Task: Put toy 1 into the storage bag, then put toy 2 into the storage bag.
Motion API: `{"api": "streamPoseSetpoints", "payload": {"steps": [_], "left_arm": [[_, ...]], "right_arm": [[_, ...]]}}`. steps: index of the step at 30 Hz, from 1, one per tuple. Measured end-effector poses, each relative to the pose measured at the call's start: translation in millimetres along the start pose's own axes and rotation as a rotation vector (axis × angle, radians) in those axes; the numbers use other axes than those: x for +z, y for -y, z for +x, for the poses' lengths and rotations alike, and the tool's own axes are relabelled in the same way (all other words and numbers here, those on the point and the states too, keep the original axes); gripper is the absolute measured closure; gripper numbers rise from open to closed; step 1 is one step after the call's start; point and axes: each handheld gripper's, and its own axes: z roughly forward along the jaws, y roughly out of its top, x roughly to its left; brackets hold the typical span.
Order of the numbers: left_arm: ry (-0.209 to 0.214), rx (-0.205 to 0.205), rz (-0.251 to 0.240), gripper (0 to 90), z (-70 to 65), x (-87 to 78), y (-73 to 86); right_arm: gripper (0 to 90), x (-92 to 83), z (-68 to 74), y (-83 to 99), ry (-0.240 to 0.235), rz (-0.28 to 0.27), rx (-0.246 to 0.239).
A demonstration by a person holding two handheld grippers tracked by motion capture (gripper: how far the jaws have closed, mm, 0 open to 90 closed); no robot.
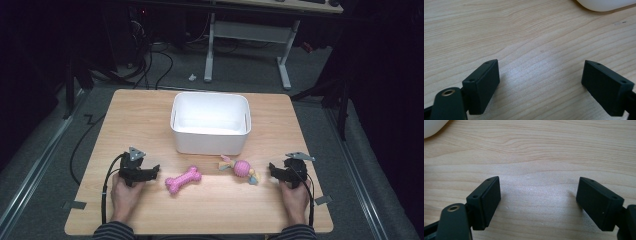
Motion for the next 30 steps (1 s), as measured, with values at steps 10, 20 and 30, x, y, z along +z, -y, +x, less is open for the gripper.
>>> {"api": "streamPoseSetpoints", "payload": {"steps": [10, 20, 30], "left_arm": [[0.002, -0.002, 0.001, 15.1, 0.9, 0.5, -0.5], [-0.004, -0.001, 0.006, 13.2, 1.2, 1.5, -1.5], [-0.011, -0.007, 0.005, 14.1, 2.0, -0.5, 0.1]], "right_arm": [[20.2, 0.0, 0.0, -0.3, -0.012, 0.001, -0.01], [21.0, -0.1, 0.2, -0.1, -0.018, -0.002, -0.019], [21.5, -0.1, 0.1, -0.1, -0.019, -0.004, -0.022]]}}
